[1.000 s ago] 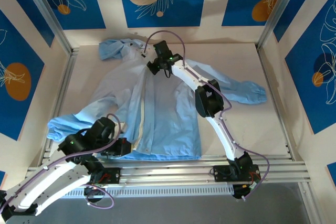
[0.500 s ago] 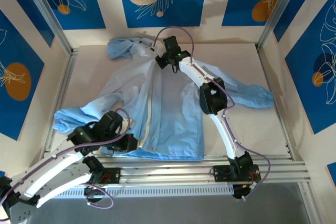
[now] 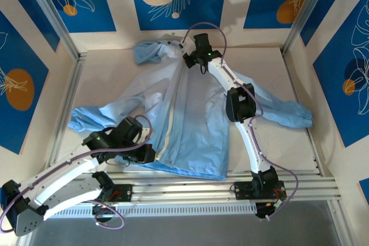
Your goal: Zip up the jacket
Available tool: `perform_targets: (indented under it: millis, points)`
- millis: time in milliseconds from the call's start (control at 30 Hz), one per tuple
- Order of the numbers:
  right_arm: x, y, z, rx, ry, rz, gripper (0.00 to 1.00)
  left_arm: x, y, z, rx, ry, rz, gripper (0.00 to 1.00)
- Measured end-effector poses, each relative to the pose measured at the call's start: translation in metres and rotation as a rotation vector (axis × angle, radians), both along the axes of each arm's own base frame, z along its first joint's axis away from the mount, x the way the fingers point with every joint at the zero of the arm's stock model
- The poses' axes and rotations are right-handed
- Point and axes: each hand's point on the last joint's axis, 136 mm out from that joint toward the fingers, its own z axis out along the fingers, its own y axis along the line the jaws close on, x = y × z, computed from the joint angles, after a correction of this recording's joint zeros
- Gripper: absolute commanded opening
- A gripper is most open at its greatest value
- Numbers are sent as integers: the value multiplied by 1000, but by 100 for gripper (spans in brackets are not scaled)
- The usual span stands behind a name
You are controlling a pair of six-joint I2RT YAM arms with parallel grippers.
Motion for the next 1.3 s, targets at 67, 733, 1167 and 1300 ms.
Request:
perform_targets:
  millis: [67,733,1167,1300]
  points:
    - [4,-5,3,12,-4,-11,0,-1,1,-1,7,5,-2,0]
    - [38,-38,15,152,-34,-110,0,-13,24,-28,97,51,40,0]
    - [53,-39,17,254,-56,-133,0,21,51,-55,235,115,223,0]
    - [61,-51,21,287,-72,-154,0,40,58,-60,269,141,250,0]
